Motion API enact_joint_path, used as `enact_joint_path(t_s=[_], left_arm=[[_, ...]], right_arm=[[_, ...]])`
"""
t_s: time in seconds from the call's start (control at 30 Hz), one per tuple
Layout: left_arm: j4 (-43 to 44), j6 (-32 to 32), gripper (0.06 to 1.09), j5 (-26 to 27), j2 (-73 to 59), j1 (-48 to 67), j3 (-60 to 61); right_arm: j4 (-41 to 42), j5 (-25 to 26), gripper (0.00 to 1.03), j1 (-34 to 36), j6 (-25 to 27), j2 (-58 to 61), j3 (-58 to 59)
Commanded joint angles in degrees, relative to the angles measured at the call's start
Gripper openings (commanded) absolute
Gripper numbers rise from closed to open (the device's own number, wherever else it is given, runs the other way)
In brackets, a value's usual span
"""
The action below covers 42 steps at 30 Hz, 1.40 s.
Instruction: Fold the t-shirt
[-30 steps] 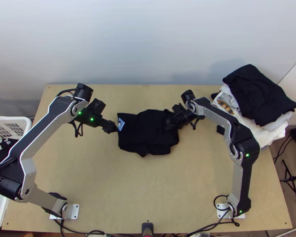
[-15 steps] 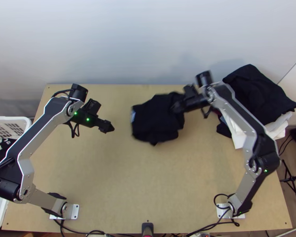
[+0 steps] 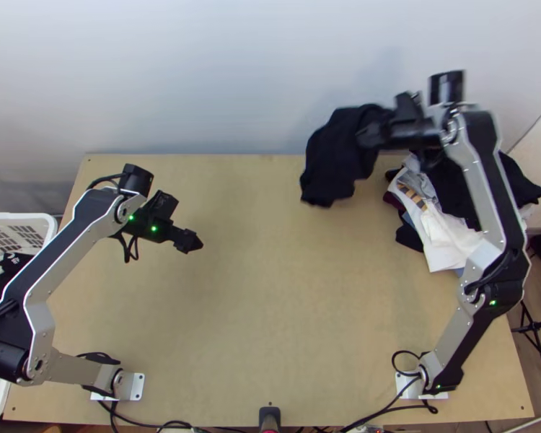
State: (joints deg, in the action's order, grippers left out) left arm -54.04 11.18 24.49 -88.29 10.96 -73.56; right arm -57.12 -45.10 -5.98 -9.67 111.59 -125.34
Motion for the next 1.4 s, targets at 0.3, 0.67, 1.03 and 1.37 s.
enact_joint_path(t_s=[0.3, 0.67, 1.03, 1.37], left_arm=[[1.31, 0.16, 1.05, 0.03, 6.99, -0.41, 11.25], [2.80, -0.02, 1.05, -0.32, 6.99, 0.20, 15.02], [3.15, -0.46, 1.05, -1.02, 6.64, 0.73, 16.34], [4.30, -1.07, 1.05, -2.25, 5.06, 3.45, 16.43]], right_arm=[[1.75, -0.07, 0.03, 16.79, -1.93, 0.12, -10.10], [8.78, -0.07, 0.03, 21.01, -2.19, 0.47, -12.12], [13.44, -0.60, 0.03, 26.02, -4.65, -0.85, -11.42], [14.06, -3.50, 0.03, 35.07, -2.98, -0.94, -2.89]])
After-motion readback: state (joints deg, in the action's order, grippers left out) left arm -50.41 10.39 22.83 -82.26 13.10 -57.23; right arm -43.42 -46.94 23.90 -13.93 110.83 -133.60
